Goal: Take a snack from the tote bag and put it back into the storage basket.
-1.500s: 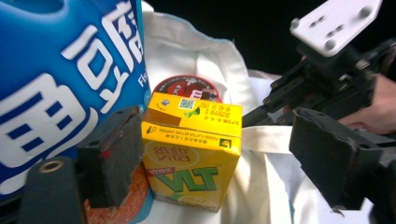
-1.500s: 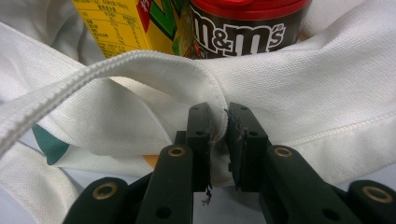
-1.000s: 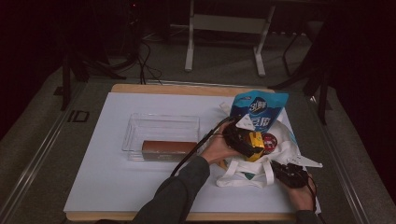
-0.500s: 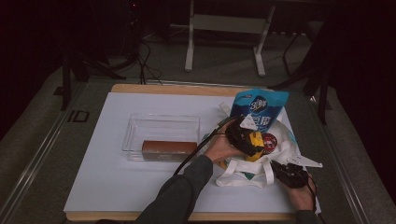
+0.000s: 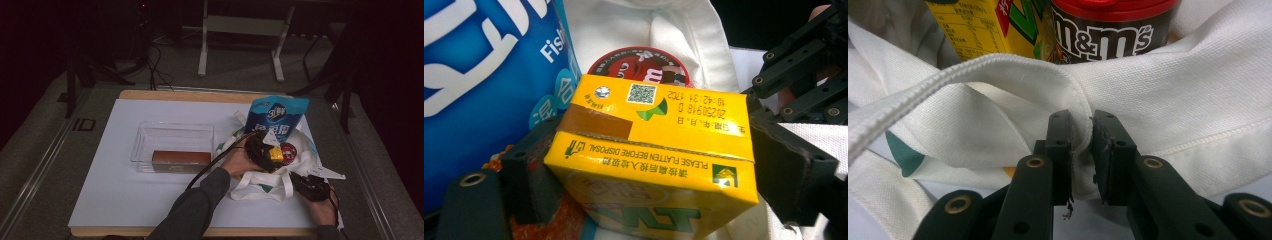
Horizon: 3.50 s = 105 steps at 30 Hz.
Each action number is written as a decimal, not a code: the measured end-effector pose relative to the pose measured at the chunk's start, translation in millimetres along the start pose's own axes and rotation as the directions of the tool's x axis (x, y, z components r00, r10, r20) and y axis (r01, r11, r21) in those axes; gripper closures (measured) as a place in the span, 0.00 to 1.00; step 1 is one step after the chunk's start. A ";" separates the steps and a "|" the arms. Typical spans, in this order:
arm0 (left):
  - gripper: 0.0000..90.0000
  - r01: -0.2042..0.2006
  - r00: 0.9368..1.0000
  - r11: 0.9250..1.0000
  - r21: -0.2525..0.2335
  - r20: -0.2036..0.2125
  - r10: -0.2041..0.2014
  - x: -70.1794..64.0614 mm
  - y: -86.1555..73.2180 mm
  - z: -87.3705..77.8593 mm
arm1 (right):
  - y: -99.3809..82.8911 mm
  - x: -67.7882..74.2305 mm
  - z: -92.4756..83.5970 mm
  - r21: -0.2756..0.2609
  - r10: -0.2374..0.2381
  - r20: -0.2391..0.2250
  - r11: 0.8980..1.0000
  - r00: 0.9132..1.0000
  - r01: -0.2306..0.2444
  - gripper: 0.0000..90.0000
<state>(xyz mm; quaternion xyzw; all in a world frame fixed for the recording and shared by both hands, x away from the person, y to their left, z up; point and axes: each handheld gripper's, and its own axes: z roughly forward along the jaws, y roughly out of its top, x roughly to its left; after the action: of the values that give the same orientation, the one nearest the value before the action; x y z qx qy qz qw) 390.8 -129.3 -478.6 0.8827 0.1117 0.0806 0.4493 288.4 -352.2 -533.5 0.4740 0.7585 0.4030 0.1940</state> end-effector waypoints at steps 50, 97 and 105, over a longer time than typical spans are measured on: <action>0.32 0.030 0.994 0.999 -0.032 -0.100 -0.033 -15.8 21.4 -62.5 | 0.1 -1.7 0.1 -0.002 0.013 -0.010 1.000 1.000 -0.013 0.85; 0.32 0.063 0.977 0.996 -0.058 -0.202 -0.073 -15.8 14.8 -129.8 | -0.2 -2.4 0.1 -0.005 0.016 -0.013 1.000 1.000 -0.016 0.85; 0.32 0.079 0.966 0.994 -0.075 -0.241 -0.094 -9.8 11.3 -141.9 | -0.2 -2.4 0.1 -0.005 0.016 -0.013 1.000 1.000 -0.016 0.85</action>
<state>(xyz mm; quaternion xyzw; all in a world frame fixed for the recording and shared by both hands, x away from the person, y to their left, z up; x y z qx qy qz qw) 348.3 -28.4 -387.1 0.8454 0.2019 0.1725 0.4634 289.5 -354.3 -533.9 0.4769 0.7549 0.4094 0.1872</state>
